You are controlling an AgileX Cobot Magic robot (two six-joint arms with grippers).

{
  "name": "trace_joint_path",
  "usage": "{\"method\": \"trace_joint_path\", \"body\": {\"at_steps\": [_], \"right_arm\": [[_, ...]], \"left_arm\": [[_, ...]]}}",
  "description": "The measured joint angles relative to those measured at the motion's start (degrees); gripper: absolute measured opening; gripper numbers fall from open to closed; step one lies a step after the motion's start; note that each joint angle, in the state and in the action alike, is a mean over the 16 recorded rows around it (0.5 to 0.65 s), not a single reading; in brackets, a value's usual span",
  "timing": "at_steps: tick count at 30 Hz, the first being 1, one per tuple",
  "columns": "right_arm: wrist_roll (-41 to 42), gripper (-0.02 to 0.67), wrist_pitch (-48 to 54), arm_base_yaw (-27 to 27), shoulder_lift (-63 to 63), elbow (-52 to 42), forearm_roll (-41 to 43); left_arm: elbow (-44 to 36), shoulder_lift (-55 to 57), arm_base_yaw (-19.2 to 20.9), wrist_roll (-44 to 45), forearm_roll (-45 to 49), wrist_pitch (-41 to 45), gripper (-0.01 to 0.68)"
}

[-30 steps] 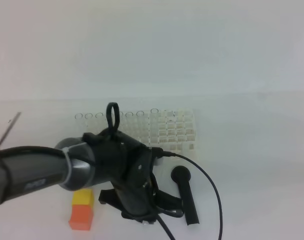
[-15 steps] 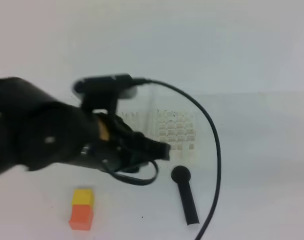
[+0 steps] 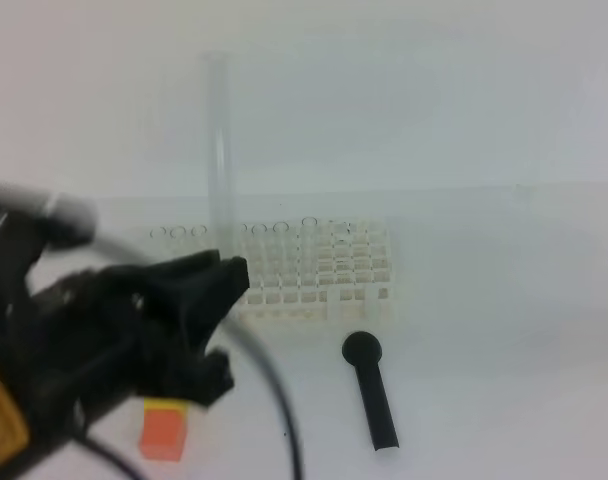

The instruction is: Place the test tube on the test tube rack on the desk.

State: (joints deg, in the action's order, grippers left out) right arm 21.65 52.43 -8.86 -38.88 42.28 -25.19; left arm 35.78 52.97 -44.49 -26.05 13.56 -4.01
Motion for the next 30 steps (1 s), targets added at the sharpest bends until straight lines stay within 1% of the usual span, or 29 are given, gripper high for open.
{"method": "trace_joint_path", "body": {"at_steps": [2, 5, 7, 10, 13, 17, 21, 26, 30], "right_arm": [[6.1, -0.001, -0.5, 0.0, 0.0, 0.0, -5.6], [16.3, -0.001, -1.4, 0.0, -0.1, 0.0, -15.3], [23.2, 0.0, -1.8, 0.0, -0.3, 0.0, -22.2], [33.4, 0.01, -1.5, 0.0, -1.0, 0.2, -32.3], [42.6, 0.046, 0.2, -0.1, -2.5, 0.6, -41.4], [52.1, 0.134, 2.8, -1.4, -5.5, 1.4, -50.7], [58.7, 0.241, 3.7, -4.9, -9.6, 2.6, -56.0], [64.9, 0.368, 0.1, -12.9, -16.0, 5.2, -59.3], [69.9, 0.425, -6.5, -20.5, -21.4, 8.1, -62.4]], "left_arm": [[-5.7, -1.9, 0.0, 0.7, 0.5, -10.6, 0.054], [-13.8, -3.4, 0.0, 2.7, 0.5, -26.7, 0.034], [-18.0, -3.5, 0.0, 4.1, 0.1, -35.1, 0.034], [-22.7, -2.8, 0.0, 6.1, -0.4, -44.9, 0.034], [-25.6, -1.5, 0.0, 8.1, -0.8, -51.5, 0.027], [-27.4, 0.3, 0.0, 10.1, -0.9, -55.8, 0.02], [-27.6, 1.7, 0.0, 10.6, -0.1, -56.5, 0.041], [-27.6, 2.8, 0.0, 10.5, 0.7, -57.0, 0.041], [-27.6, 3.2, 0.0, 10.4, 1.0, -57.1, 0.054]]}}
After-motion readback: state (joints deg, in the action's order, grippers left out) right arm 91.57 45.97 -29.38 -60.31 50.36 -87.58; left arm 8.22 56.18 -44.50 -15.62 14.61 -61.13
